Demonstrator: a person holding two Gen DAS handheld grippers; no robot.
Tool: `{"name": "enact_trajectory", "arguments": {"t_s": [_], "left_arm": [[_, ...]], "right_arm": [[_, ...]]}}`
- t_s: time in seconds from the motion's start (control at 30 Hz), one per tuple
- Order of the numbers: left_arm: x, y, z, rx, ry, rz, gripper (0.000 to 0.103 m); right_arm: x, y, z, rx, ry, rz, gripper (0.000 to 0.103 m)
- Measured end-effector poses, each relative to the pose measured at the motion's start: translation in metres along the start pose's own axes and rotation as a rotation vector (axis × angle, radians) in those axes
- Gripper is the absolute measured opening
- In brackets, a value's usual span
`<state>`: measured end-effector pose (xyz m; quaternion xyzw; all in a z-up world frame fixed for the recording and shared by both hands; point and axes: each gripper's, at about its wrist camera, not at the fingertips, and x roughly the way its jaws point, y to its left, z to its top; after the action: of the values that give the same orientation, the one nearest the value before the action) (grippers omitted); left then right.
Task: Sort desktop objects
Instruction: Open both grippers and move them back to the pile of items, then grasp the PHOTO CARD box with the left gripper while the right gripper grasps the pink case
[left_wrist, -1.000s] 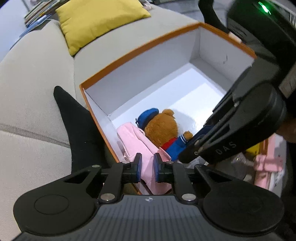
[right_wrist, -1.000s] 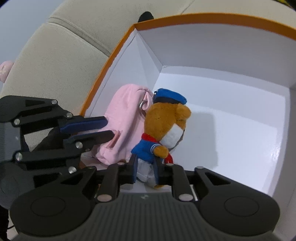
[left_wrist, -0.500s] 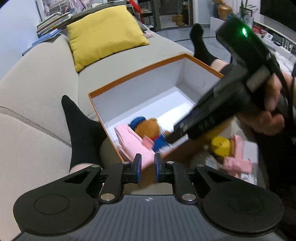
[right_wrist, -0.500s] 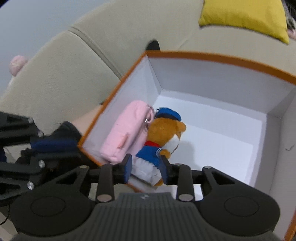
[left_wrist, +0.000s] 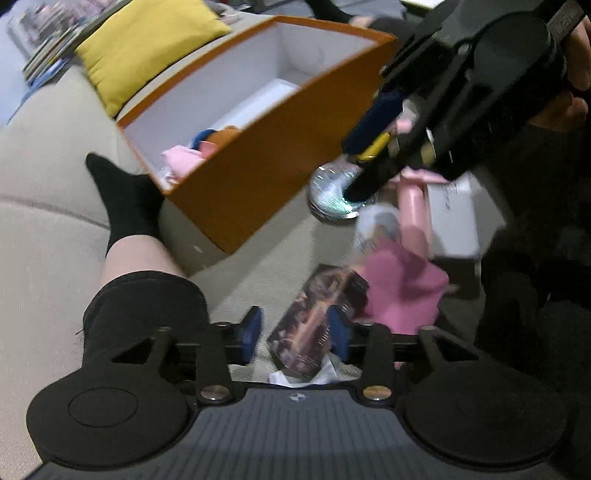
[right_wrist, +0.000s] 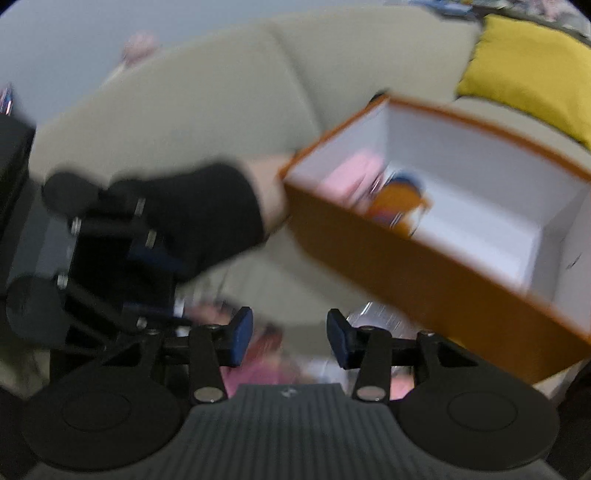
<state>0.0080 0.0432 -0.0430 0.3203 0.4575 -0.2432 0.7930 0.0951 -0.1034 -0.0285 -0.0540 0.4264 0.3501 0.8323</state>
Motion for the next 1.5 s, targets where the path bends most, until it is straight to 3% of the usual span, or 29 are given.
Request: {"name": "enact_trajectory", "arguments": {"t_s": [0.3,0.47,0.53,0.63,0.8,1.03,1.2,1.5], "left_arm": [[0.031,-0.037,-0.007,0.197,0.022,0.095,0.053],[0.047,-0.036,-0.006,0.208,0.063,0.129,0.052],[0.048,-0.035,-0.008,0.19,0.068,0.121,0.039],[0.044,-0.034,-0.01,0.159,0.05,0.126,0.035],[0.032,-0.015,-0.008,-0.028,0.016,0.131,0.03],[-0.008,0.024,-0.018,-0.374,-0.081,0.017,0.025],[-0.021,0.031,-0.024,-0.477,-0.12,-0.004,0.025],[-0.028,0.046,-0.039,-0.663,-0.18,0.003,0.025]], "right_arm": [[0.026,0.024,-0.039,-0.026,0.15,0.021,0.053],[0.022,0.038,-0.052,-0.089,0.174,0.007,0.053],[0.025,0.041,-0.049,-0.106,0.177,-0.006,0.055],[0.031,0.051,-0.05,-0.17,0.179,-0.019,0.056],[0.037,0.065,-0.052,-0.296,0.185,-0.049,0.062],[0.031,0.092,-0.054,-0.622,0.159,-0.073,0.061],[0.047,0.094,-0.056,-0.767,0.281,0.008,0.065],[0.068,0.101,-0.056,-0.993,0.345,0.045,0.084]]}}
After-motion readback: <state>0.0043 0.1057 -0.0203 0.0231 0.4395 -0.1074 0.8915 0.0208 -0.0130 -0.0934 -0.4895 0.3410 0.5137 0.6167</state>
